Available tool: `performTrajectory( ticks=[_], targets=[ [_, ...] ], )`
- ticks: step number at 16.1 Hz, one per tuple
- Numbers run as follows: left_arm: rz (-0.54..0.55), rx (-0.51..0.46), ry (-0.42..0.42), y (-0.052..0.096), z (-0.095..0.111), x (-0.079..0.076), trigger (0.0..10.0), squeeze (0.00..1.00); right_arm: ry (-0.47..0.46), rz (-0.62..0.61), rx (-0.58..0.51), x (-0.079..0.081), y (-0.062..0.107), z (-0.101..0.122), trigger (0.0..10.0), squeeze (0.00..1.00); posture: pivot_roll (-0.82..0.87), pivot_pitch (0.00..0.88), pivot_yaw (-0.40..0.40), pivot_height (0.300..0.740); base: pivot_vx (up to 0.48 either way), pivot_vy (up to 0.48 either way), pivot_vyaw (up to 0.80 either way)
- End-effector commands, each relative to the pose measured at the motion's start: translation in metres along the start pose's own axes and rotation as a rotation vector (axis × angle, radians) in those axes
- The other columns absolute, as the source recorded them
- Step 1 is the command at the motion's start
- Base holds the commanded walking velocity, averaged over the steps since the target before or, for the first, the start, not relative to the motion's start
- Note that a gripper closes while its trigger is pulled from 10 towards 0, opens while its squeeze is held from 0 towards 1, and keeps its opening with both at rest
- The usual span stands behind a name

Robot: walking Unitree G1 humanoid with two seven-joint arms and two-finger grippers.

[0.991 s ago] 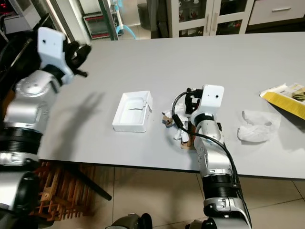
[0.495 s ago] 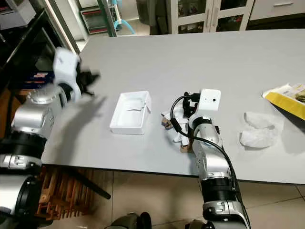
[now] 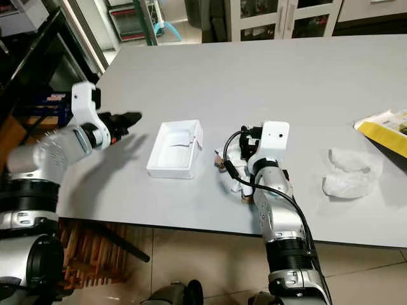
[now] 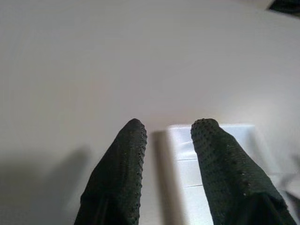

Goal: Picking trash to rubbish bin

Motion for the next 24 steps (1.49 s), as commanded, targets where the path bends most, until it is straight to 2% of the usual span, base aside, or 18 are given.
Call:
performTrajectory(
  ticks=[1, 2, 4, 7, 10, 11, 12, 14, 24],
  targets=[
    [-0.018, 0.001, 0.017, 0.006, 0.002, 0.001, 10.0, 1.0, -0.001, 0.022, 0.003, 0.005, 0.002, 0.0, 10.0, 0.0, 0.02, 0.142, 0.164, 0.74, 0.0, 0.0, 0.0],
    [-0.042, 0.033, -0.038, 0.011, 0.001, -0.003, 10.0, 1.0, -0.001, 0.03, 0.007, 0.008, 0.002, -0.001, 10.0, 0.0, 0.02, 0.137, 0.167, 0.74, 0.0, 0.0, 0.0],
    [-0.039, 0.086, -0.086, 0.014, -0.008, -0.002, 10.0, 1.0, -0.002, 0.039, 0.01, 0.01, 0.002, -0.002, 10.0, 0.0, 0.02, 0.132, 0.169, 0.74, 0.0, 0.0, 0.0],
    [-0.019, 0.165, -0.089, 0.017, -0.029, 0.002, 10.0, 1.0, 0.006, 0.057, 0.027, 0.013, 0.001, -0.003, 10.0, 0.0, 0.01, 0.124, 0.171, 0.74, 0.0, 0.0, 0.0],
    [-0.056, 0.163, -0.062, 0.017, -0.039, -0.004, 10.0, 1.0, 0.02, 0.187, 0.027, 0.03, 0.003, 0.001, 10.0, 0.0, 0.0, 0.119, 0.169, 0.74, 0.0, 0.0, 0.0],
    [-0.067, 0.141, -0.06, 0.016, -0.038, -0.006, 10.0, 0.33, 0.023, 0.226, 0.031, 0.034, 0.005, 0.001, 10.0, 0.0, 0.0, 0.118, 0.166, 0.74, 0.0, 0.0, 0.0],
    [-0.058, 0.123, -0.065, 0.015, -0.036, -0.007, 10.0, 0.0, 0.02, 0.269, 0.038, 0.038, 0.007, 0.002, 10.0, 0.0, 0.0, 0.117, 0.166, 0.74, 0.0, 0.0, 0.0],
    [-0.036, 0.089, -0.057, 0.014, -0.033, -0.006, 10.0, 0.0, 0.023, 0.349, 0.048, 0.043, 0.011, 0.003, 10.0, 0.0, 0.0, 0.121, 0.164, 0.74, 0.0, 0.0, 0.0],
    [-0.035, 0.079, -0.068, 0.012, -0.033, -0.009, 10.0, 0.0, 0.018, 0.638, 0.133, 0.06, 0.032, 0.008, 10.0, 0.0, 0.0, 0.132, 0.157, 0.74, 0.0, 0.0, 0.0]
  ],
)
Point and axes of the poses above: a point about 5 cm out from each wrist's last joint towards the gripper, its own y axis pointing back from the gripper into the wrist, its own z axis along the axis of the wrist's last joint, x = y × z, the point moved 1 cm from there along -y, pointing out of the wrist towards the gripper, and after that the axes turned 6 degrees about -y, right-handed, at the moved point
